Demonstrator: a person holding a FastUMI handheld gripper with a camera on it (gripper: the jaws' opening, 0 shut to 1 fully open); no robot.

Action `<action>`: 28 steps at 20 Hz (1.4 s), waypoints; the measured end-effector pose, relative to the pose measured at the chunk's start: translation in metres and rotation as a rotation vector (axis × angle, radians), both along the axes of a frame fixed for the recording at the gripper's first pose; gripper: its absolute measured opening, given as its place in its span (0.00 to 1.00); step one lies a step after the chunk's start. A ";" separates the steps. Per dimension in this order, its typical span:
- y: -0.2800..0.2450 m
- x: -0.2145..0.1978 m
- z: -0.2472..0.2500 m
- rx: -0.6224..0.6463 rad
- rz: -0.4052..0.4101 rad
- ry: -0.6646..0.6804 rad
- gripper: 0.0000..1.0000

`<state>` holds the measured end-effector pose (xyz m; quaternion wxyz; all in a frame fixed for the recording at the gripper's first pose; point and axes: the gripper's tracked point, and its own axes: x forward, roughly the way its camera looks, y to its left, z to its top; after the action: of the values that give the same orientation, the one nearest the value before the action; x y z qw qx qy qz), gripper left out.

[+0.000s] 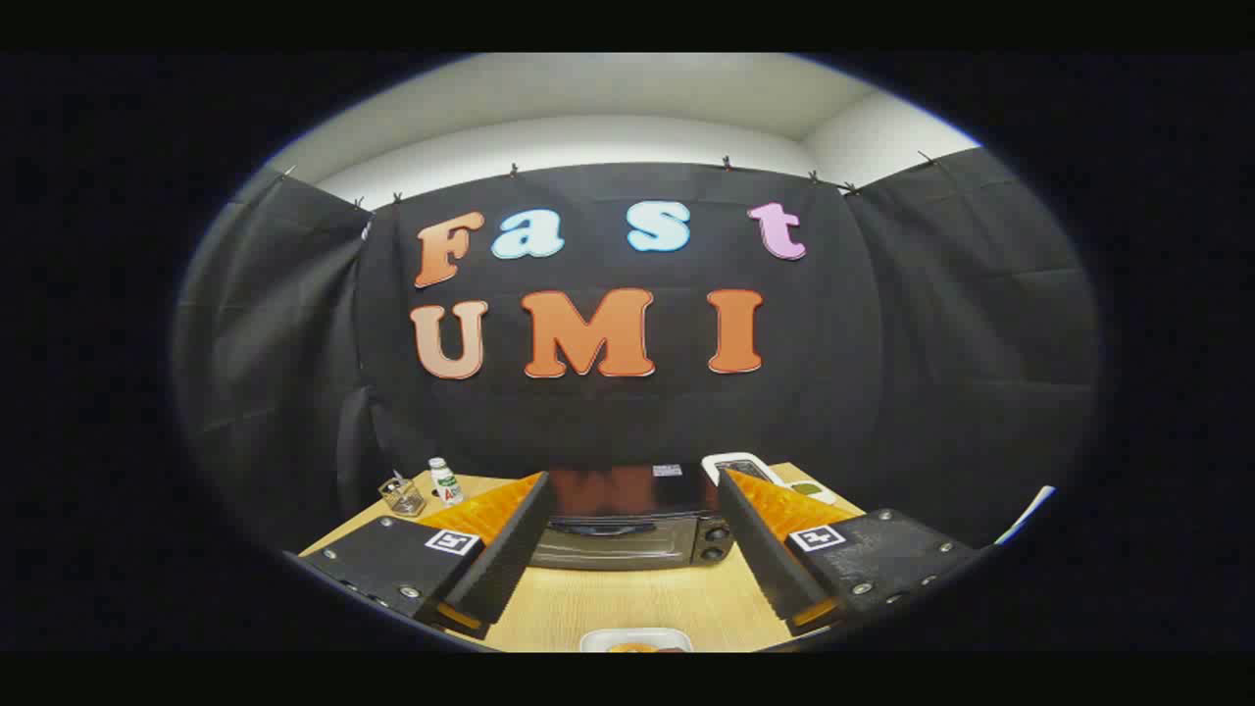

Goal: Open the toaster oven, put the food inside, and close the toaster oven door.

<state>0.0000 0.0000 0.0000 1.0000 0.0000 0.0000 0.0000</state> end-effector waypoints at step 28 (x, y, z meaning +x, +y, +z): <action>0.052 0.082 -0.038 0.029 0.096 0.111 0.99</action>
<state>0.0821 0.0520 -0.0376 0.9972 0.0145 0.0556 0.0479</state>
